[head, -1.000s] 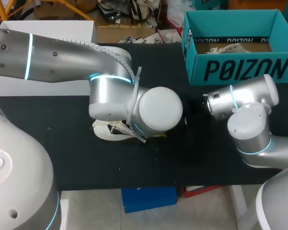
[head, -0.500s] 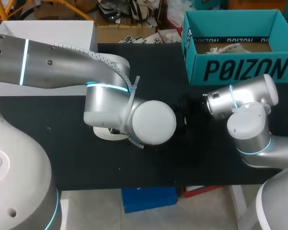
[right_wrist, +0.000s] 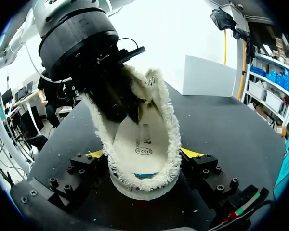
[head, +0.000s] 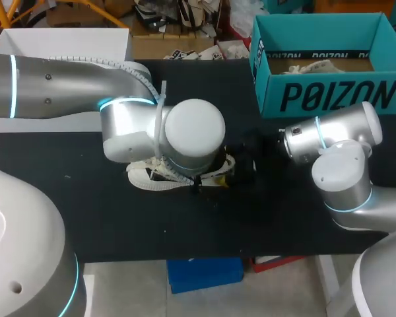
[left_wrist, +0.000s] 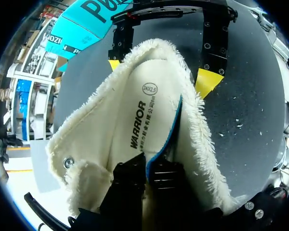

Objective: Take the shoe out of the shoebox, open the shoe tongue, remove and reinsert the insole, then place the shoe into the shoebox

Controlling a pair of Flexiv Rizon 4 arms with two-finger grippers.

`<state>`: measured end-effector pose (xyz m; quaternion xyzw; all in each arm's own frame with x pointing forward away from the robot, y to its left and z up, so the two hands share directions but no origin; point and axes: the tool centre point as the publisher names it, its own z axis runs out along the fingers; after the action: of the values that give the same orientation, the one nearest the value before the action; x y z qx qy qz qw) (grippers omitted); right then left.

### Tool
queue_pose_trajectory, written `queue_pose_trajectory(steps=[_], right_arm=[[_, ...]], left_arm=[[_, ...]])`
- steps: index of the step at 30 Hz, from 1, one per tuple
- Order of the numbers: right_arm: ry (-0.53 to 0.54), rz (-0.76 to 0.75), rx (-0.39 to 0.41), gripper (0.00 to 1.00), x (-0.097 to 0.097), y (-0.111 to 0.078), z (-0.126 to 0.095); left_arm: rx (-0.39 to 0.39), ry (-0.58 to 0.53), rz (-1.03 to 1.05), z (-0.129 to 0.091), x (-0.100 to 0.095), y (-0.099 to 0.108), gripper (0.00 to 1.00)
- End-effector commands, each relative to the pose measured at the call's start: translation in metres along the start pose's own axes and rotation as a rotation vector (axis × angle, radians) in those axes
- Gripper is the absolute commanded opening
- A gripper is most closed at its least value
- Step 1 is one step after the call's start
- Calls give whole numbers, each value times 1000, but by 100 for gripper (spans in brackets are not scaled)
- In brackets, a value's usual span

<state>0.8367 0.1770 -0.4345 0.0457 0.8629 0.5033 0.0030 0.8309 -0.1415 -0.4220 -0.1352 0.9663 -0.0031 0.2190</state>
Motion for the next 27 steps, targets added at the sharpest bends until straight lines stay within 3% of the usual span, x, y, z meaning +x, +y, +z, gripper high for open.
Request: queue_pose_trajectory(steps=[1, 18, 27], right_arm=[[2, 1, 3, 0, 2, -4, -1], [2, 1, 3, 0, 2, -4, -1], [2, 1, 3, 0, 2, -4, -1]], left_arm=[[34, 78, -11, 7, -22, 10, 0], [150, 253, -32, -11, -25, 8, 0], [280, 314, 15, -32, -21, 5, 0]])
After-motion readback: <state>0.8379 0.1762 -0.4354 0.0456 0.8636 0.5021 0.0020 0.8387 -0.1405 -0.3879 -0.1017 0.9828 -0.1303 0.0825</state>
